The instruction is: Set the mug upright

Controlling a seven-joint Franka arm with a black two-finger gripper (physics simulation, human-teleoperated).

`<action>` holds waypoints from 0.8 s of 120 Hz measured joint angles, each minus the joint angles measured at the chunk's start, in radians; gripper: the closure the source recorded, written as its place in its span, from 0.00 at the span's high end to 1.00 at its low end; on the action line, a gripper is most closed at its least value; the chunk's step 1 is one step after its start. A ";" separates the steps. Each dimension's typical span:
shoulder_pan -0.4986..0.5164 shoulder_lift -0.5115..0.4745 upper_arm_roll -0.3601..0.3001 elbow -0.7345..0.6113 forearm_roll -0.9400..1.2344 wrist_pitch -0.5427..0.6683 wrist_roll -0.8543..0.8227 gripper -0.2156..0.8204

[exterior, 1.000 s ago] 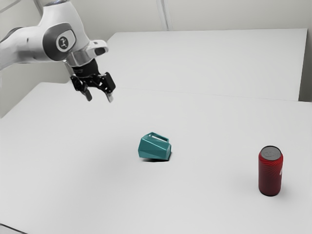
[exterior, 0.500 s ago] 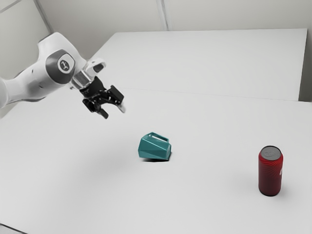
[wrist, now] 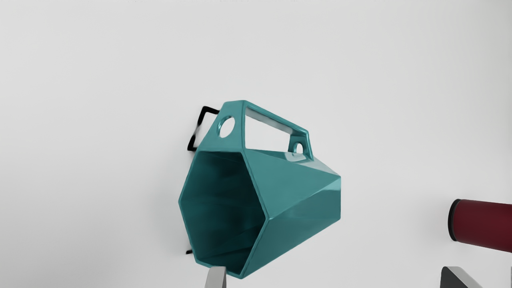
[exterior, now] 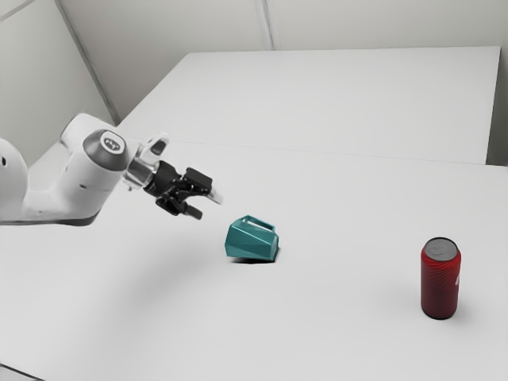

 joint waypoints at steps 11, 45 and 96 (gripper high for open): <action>0.006 0.001 0.007 -0.032 -0.093 0.022 0.080 0.77; 0.036 0.009 0.020 -0.097 -0.262 0.045 0.295 0.77; 0.025 0.026 0.027 -0.161 -0.455 0.026 0.571 0.77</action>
